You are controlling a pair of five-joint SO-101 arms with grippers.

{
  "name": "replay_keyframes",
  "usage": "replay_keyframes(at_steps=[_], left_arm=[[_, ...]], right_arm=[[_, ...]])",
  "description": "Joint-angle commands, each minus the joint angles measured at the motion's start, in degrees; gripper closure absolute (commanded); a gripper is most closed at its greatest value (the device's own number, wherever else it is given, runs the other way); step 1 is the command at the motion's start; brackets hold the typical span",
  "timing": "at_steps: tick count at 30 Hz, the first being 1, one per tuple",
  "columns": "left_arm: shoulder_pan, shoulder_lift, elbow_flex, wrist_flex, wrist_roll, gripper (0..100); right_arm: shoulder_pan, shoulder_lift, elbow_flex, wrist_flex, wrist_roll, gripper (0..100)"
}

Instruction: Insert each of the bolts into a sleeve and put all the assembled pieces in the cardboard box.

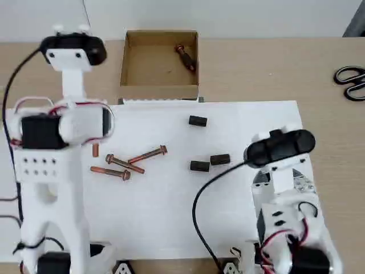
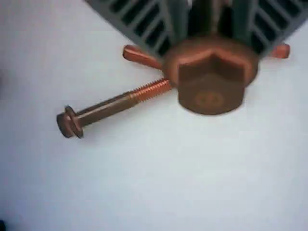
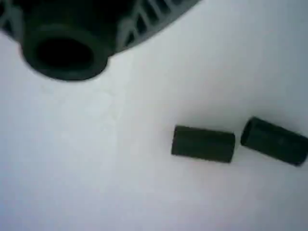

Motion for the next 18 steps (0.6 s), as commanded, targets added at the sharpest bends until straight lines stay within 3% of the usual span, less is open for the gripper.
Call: replay_keyframes(at_steps=[1, 10, 18], left_arm=[[0.8, -10.5, 8.7, -8.3, 4.4, 99], [1.0, -35.7, 39.5, -32.3, 13.8, 99], [4.1, -57.4, 61.4, -45.2, 16.6, 99]], right_arm=[[-5.4, -7.4, 5.3, -4.4, -2.3, 99.6], [-12.4, -19.0, 20.0, -9.3, -2.4, 99.6], [-18.6, -18.9, 26.0, -19.2, -2.4, 99.6]])
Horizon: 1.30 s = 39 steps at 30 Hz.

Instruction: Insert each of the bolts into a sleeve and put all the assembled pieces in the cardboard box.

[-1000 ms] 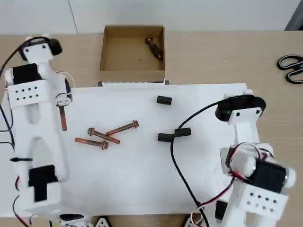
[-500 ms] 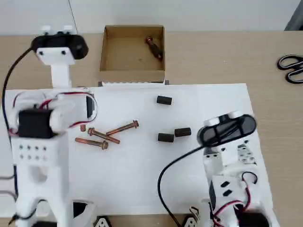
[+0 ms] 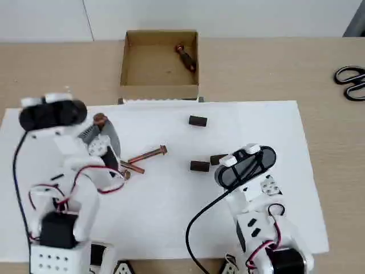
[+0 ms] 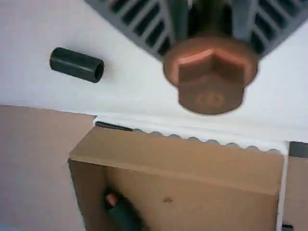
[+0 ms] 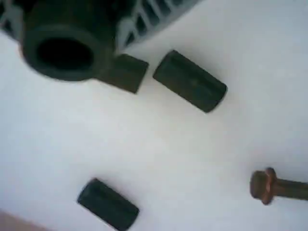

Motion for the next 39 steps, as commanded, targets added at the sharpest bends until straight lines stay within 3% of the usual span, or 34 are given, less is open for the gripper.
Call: replay_keyframes(at_steps=[1, 16, 19, 29, 39], left_arm=[[1.5, -9.7, 6.5, -6.3, 1.4, 99], [2.5, -29.7, 27.6, -15.2, 4.5, 99], [3.5, -29.5, 27.8, -15.2, 8.3, 99], [18.1, -29.5, 28.3, -15.2, 13.0, 99], [20.0, -29.5, 34.9, -25.5, 13.1, 99]], right_arm=[[-3.9, -0.5, 1.5, -5.1, -0.4, 99.6], [-21.3, -0.5, 16.5, -23.2, -0.4, 99.6], [-22.1, -0.5, 19.1, -25.9, -0.3, 99.6], [-23.8, -0.5, 23.5, -30.4, 0.0, 99.6], [-27.0, -0.5, 23.4, -30.3, 0.0, 99.6]])
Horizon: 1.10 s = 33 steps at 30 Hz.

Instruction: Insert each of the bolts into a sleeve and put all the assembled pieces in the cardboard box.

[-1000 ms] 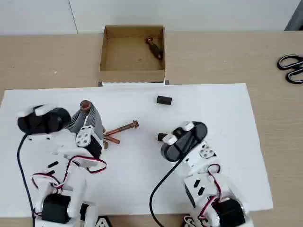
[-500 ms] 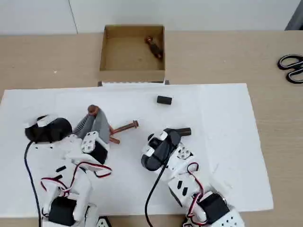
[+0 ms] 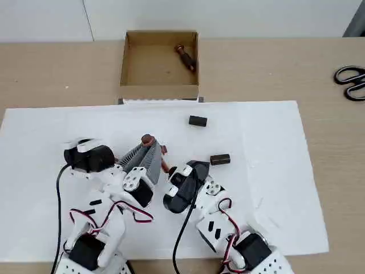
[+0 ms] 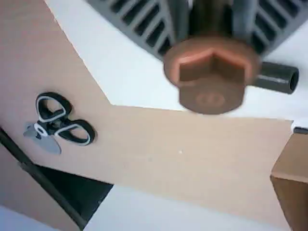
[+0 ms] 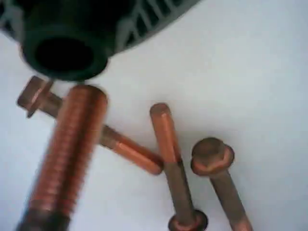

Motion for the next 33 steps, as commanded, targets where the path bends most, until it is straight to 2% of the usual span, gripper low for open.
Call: replay_keyframes(at_steps=[1, 6, 9, 17, 25, 33], left_arm=[[0.2, -0.8, 0.4, -4.6, 0.4, 99], [0.2, -0.8, 0.4, -4.8, 0.7, 99], [0.4, -0.8, 0.4, -4.8, 3.9, 99], [2.0, -0.7, 0.4, -4.6, 4.0, 99], [2.0, -0.7, 0.4, 1.5, 3.9, 99], [2.9, -0.7, 0.5, 2.7, 3.9, 99]], right_arm=[[-0.6, -0.6, -0.7, -1.5, 0.0, 99.6], [-0.6, -0.6, -0.8, -1.5, 0.0, 99.6], [-0.6, -0.6, -0.8, -1.5, 0.0, 99.6], [-0.6, -0.6, -1.8, -1.5, 0.0, 99.6], [-0.6, -0.6, -2.9, -1.5, 0.0, 99.6], [-0.6, -0.6, -3.9, -1.6, 0.0, 99.6]])
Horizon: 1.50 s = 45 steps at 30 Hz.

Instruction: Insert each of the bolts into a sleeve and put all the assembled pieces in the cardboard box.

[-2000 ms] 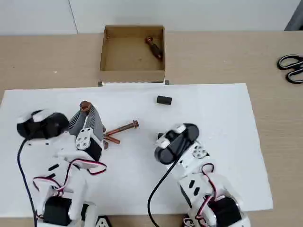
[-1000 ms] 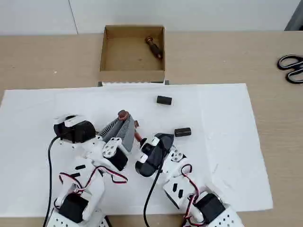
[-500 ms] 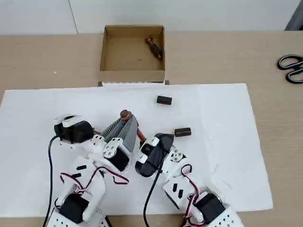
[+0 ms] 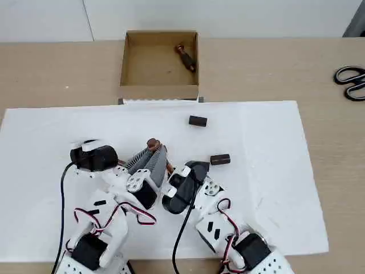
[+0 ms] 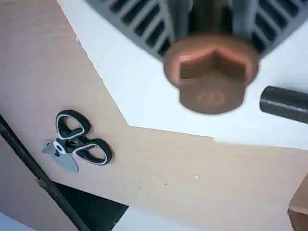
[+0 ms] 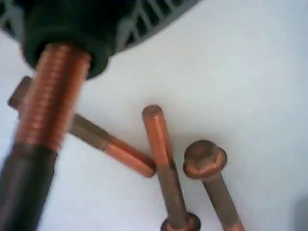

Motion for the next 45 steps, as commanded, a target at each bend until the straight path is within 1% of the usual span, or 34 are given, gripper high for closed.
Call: replay_keyframes(at_steps=[1, 5, 7, 9, 18, 25, 30, 32, 37, 45], left_arm=[[1.8, -0.7, -0.2, 1.8, 0.2, 99], [6.3, -0.7, -0.2, 6.6, 0.1, 99], [6.9, -0.7, 0.0, 7.9, -0.4, 99], [6.9, -0.7, 0.2, 9.2, -2.6, 99], [6.9, -0.7, 6.9, 9.9, -10.4, 99], [6.7, -0.7, 6.6, 9.7, -11.0, 98], [6.7, -0.7, 2.7, 11.1, -11.0, 84], [6.8, -0.7, 1.0, 12.5, -11.0, 81], [6.7, -0.7, -2.2, 16.6, -11.0, 81], [6.6, -0.7, -9.2, 17.1, -11.0, 81]], right_arm=[[-0.2, -0.6, -3.8, -1.6, 0.0, 99.6], [-0.1, -0.6, -4.6, -1.6, 0.1, 99.6], [0.0, -0.6, -4.7, -1.6, 0.1, 99.6], [0.0, -0.6, -4.7, -1.6, 0.1, 99.6], [0.0, -0.6, -6.1, -1.6, 0.1, 99.6], [0.0, -0.6, -5.9, -1.5, 0.2, 99.6], [0.0, -0.6, -5.8, -1.5, 0.2, 99.6], [0.0, -0.6, -5.7, -1.4, 0.2, 99.6], [0.0, -0.6, -5.5, -1.2, 0.2, 99.6], [0.0, -0.5, -5.5, -1.1, 0.2, 99.6]])
